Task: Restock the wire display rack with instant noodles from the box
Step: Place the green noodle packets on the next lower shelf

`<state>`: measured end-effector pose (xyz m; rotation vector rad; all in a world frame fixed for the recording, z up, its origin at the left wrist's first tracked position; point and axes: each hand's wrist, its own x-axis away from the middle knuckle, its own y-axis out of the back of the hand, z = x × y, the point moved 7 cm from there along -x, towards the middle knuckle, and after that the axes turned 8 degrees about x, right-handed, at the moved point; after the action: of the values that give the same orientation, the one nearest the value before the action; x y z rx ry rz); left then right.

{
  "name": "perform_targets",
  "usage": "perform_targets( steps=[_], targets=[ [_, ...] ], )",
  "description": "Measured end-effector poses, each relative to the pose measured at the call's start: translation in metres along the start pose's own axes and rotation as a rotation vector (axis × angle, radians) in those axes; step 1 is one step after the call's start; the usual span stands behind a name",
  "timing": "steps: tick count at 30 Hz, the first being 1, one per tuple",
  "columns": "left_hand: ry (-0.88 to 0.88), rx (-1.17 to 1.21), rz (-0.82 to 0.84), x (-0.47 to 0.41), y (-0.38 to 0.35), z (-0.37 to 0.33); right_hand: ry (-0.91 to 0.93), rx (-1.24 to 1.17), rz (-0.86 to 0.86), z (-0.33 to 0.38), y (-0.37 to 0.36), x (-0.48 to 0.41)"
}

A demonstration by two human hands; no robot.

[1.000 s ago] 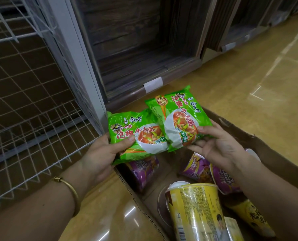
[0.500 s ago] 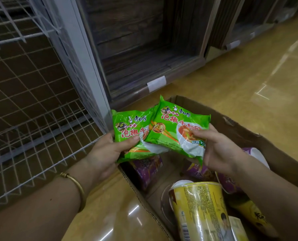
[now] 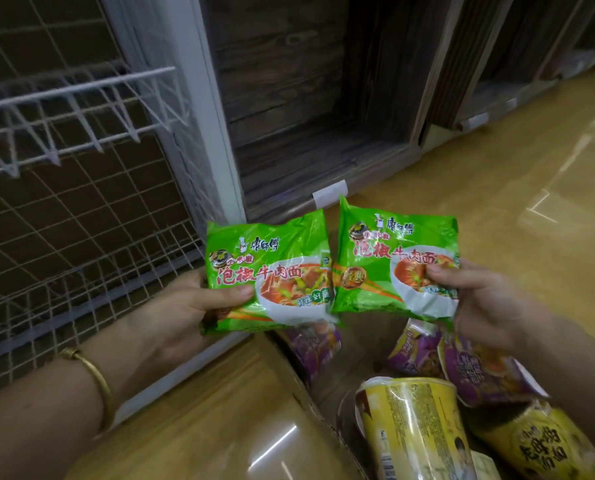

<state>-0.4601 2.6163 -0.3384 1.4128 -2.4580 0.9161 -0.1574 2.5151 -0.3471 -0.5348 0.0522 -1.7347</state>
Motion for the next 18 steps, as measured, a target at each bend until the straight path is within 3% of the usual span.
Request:
perform_targets(
  steps=[12,18],
  targets=[
    [-0.054,-0.033,0.016,0.071,0.002,-0.063,-0.007,0.142,0.166,0.045,-0.072,0.026],
    [-0.161,-0.101,0.037,0.103,-0.009,-0.103,0.032,0.125,0.155,0.075,-0.093,0.048]
  ],
)
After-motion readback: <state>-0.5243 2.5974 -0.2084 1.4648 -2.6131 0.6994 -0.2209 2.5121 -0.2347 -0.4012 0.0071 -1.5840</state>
